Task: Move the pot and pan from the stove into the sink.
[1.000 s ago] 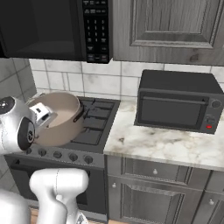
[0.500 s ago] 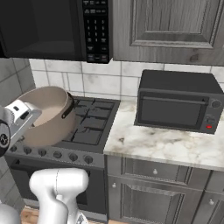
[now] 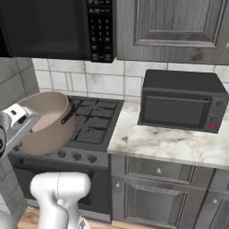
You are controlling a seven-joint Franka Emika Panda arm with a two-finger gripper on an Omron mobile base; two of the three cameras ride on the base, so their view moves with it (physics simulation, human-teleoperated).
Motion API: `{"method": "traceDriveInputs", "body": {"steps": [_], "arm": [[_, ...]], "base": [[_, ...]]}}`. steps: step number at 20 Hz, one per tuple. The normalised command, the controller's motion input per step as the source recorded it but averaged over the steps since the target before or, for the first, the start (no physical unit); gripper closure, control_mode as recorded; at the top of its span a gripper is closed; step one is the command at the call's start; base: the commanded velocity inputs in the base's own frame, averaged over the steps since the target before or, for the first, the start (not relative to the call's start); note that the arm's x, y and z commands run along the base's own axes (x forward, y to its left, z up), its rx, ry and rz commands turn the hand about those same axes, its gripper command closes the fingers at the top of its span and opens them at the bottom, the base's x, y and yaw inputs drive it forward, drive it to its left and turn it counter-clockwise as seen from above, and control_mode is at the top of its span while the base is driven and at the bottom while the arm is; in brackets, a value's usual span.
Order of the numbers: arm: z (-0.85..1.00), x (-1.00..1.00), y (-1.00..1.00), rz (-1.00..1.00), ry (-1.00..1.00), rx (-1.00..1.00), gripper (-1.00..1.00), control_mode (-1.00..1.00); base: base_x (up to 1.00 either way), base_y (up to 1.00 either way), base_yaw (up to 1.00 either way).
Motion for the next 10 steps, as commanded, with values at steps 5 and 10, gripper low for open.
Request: {"method": "traceDriveInputs", "body": {"steps": [5, 10], "arm": [[0.00, 0.00, 0.00, 0.00, 0.00, 0.00, 1.00, 1.00], [0.00, 0.00, 0.00, 0.00, 0.00, 0.00, 1.00, 1.00]], "base": [[-0.65, -0.05, 0.00], [-0.18, 0.00, 0.00]]}}
